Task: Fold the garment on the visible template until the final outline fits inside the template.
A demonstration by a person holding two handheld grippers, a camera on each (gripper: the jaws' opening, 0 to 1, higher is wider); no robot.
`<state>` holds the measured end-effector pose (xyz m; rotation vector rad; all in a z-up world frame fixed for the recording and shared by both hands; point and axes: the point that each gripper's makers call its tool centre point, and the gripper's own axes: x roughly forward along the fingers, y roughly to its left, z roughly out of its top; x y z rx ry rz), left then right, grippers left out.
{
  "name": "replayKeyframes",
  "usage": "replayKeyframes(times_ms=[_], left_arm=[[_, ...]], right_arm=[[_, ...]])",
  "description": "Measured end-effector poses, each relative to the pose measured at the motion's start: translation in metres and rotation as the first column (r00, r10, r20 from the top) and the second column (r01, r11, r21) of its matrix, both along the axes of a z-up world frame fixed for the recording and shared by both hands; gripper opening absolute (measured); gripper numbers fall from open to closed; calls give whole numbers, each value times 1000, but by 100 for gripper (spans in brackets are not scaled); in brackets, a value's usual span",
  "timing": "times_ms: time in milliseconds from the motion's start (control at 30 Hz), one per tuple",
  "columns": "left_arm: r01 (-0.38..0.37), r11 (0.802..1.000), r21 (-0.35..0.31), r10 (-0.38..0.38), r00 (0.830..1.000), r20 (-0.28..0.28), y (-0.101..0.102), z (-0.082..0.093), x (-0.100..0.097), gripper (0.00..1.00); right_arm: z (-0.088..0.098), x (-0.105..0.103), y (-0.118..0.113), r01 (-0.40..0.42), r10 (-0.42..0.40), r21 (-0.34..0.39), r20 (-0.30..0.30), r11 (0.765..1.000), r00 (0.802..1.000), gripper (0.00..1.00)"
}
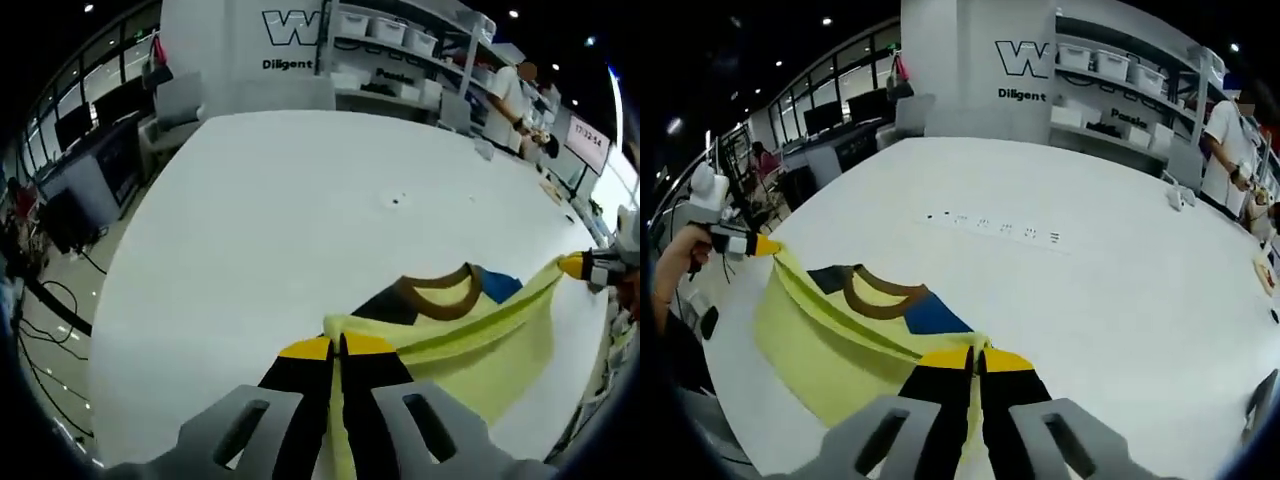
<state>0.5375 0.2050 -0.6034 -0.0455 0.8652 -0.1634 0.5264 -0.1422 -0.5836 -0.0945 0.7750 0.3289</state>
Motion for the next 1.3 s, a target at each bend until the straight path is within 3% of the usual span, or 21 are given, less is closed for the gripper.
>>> replayKeyframes(times_ms=[300, 700, 767, 800, 833, 900, 967, 1033, 1100, 1133, 1200, 1233, 1300], left_arm=[[-21, 1000, 2, 21, 999, -41, 6, -26, 14, 6], [-35, 998, -50, 32, 998, -50, 5, -44, 30, 6], [-48, 997, -61, 46, 998, -37, 7, -42, 33, 7], [-49, 996, -78, 49, 999, -4, 7, -38, 39, 7], [-48, 996, -79, 49, 999, 8, 7, -36, 41, 8], [-36, 998, -61, 41, 994, 97, 11, -24, 52, 11], [-32, 998, -45, 39, 987, 154, 14, -16, 58, 8], [20, 1000, -21, -16, 984, 176, 10, -10, 53, 6], [102, 994, 34, -107, 963, 245, 5, -2, 49, 11], [130, 991, 44, -136, 959, 249, 2, -3, 45, 17], [199, 977, 82, -214, 942, 260, -3, -5, 35, 26], [258, 957, 131, -284, 922, 264, -6, -7, 30, 32], [312, 929, 199, -354, 906, 232, -6, -16, 20, 40]], right_arm=[[-27, 17, 2, -16, 15, -31, -33, 999, 999, 0], [-55, 36, -5, 40, -38, 25, -60, 999, 997, 0], [-53, 38, -5, 42, -40, 45, -44, 998, 998, 0], [-50, 43, -4, 72, -70, 93, -21, 993, 997, 0], [-48, 45, -4, 76, -76, 104, -6, 992, 997, 4], [-34, 53, -2, 52, -64, 142, 81, 989, 995, 13], [-32, 49, -1, 22, -33, 133, 80, 991, 996, 19], [-29, 45, 1, -62, 54, 60, 122, 996, 991, 24], [-30, 38, 2, -132, 133, -16, 138, 991, 982, 31], [-32, 35, 4, -153, 155, -26, 134, 988, 979, 35], [-37, 28, 7, -193, 195, -29, 119, 981, 973, 40], [-41, 24, 7, -201, 203, -34, 108, 979, 973, 42], [-46, 21, 5, -217, 222, -62, 95, 974, 970, 42]])
